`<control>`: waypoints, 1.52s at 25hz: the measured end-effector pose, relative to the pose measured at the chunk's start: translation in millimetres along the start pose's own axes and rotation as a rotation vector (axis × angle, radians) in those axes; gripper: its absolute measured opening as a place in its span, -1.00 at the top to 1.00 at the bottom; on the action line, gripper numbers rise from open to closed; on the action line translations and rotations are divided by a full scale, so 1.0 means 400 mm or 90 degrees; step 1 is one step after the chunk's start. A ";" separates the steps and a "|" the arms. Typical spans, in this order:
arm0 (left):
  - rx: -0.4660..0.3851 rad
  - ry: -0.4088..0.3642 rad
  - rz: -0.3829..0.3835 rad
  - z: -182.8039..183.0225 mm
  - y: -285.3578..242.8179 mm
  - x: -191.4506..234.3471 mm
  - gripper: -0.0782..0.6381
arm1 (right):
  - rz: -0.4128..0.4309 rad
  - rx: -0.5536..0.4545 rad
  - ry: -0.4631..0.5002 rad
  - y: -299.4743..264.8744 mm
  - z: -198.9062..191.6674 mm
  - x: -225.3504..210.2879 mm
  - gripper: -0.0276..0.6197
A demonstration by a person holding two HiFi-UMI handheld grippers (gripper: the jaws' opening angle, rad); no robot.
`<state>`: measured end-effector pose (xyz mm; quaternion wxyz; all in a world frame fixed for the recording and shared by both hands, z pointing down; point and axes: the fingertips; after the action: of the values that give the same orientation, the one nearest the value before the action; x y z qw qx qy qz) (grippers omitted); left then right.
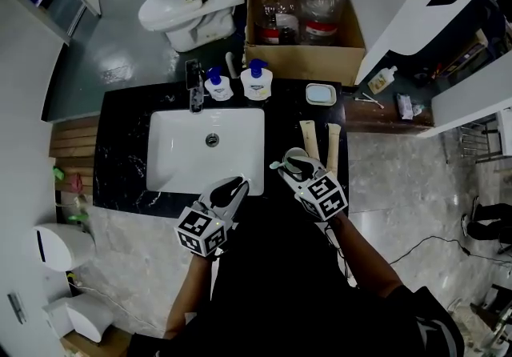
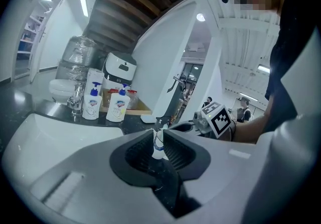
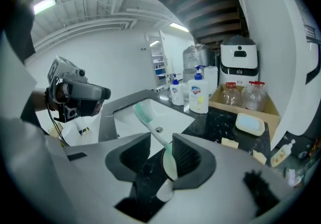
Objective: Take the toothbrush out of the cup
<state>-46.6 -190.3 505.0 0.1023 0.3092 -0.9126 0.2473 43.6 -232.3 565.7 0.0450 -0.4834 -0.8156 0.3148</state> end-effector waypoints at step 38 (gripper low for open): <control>-0.008 0.029 0.016 0.003 -0.023 0.002 0.76 | -0.064 -0.064 0.025 0.079 0.047 -0.104 0.80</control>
<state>-41.5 -197.8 507.8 0.1219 0.2911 -0.9155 0.2497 82.4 -264.4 542.7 0.0524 -0.4497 -0.8525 0.2613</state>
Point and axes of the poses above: the fingertips, and each gripper's own axes: y backward along the fingers, x to its left, z out of its top, and after that the axes turned 6 degrees about z, right-handed
